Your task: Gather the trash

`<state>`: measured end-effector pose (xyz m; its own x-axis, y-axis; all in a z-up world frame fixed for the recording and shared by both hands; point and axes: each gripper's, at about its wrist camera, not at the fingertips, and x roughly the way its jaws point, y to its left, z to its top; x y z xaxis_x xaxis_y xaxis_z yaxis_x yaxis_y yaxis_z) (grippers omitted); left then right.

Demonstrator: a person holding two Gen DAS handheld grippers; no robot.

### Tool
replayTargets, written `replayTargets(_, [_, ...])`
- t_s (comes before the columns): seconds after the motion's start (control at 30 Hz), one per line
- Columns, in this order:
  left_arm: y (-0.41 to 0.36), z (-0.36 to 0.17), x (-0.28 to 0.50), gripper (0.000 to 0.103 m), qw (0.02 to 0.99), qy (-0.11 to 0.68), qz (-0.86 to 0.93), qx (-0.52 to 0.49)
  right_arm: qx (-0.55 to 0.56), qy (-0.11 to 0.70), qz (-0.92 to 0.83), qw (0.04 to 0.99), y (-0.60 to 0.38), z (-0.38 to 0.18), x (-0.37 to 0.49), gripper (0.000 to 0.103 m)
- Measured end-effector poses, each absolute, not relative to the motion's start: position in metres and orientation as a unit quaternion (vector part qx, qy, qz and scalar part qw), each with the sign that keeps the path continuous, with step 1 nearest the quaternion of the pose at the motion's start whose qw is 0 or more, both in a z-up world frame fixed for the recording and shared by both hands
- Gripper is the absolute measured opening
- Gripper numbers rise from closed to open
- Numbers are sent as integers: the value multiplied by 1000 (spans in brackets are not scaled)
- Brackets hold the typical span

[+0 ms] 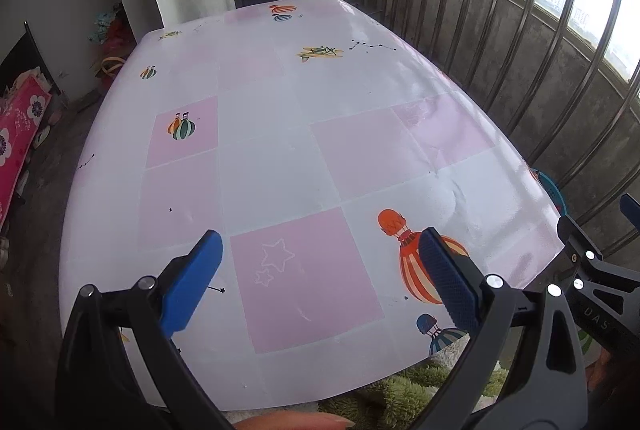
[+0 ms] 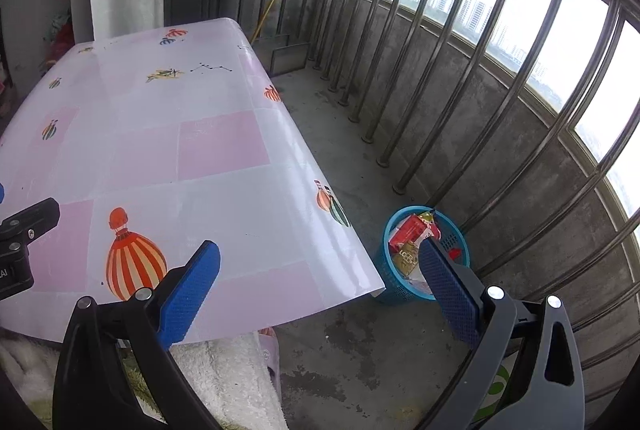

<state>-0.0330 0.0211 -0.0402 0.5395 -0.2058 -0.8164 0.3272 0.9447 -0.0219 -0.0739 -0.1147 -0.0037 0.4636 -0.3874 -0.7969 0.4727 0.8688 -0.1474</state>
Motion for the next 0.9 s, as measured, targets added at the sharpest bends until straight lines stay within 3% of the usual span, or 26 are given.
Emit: replayTargets(0.9, [19, -32, -34, 94, 877, 446, -169, 65, 65, 445, -274, 850, -119, 0, -77, 97])
